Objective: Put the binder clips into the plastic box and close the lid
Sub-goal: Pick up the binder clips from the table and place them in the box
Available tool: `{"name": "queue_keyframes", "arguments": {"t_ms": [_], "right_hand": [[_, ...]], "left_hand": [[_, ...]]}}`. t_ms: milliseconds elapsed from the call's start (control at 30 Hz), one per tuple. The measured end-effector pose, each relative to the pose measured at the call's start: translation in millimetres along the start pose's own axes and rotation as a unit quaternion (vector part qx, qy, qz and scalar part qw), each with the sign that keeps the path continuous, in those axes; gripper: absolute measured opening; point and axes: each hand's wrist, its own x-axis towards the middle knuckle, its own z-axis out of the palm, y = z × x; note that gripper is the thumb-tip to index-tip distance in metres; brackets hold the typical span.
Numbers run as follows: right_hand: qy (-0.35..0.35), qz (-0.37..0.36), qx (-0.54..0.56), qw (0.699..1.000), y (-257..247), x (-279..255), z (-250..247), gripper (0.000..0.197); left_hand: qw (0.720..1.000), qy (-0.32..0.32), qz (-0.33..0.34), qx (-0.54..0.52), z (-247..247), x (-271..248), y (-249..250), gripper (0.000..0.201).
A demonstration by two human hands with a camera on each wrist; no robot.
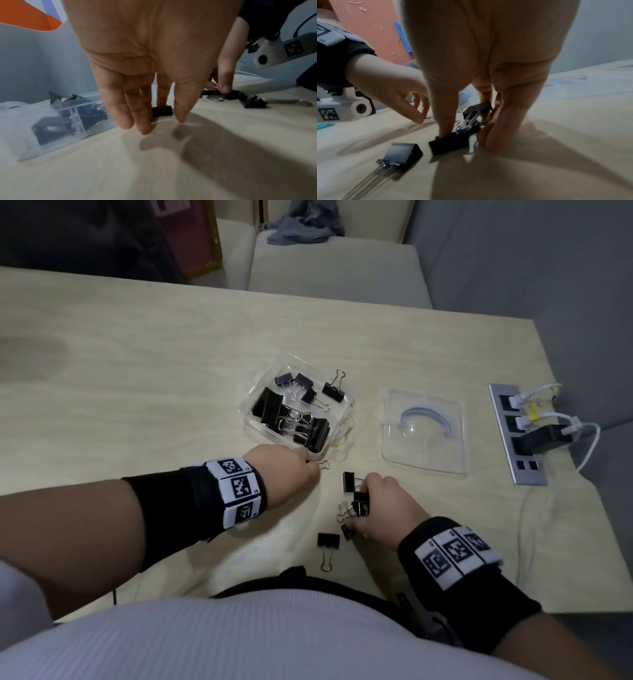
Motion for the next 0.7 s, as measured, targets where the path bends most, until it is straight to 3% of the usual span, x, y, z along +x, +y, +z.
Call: {"name": "queue_keyframes", "arguments": {"t_ms": [333, 567, 633, 700], "right_hand": [[0.073, -0.068, 0.025, 0.995, -4, 21, -3, 0.024], [0.086, -0.083, 0.048, 0.992, -5, 26, -6, 0.018], [0.1, -0.083, 0.061, 0.99, -3, 26, -10, 0.018], [0.118, -0.074, 0.094, 0.986, -2, 27, -16, 0.019]], "left_hand": [[0.995, 0.074, 0.055, 0.04, 13, 0, -6, 0.029], [0.997, 0.011, 0.072, 0.001, 6, 1, 0, 0.037], [0.995, 0.051, 0.079, -0.046, 0, 0, -1, 0.039], [0.98, 0.145, 0.1, -0.093, -9, 0, -6, 0.036]]}}
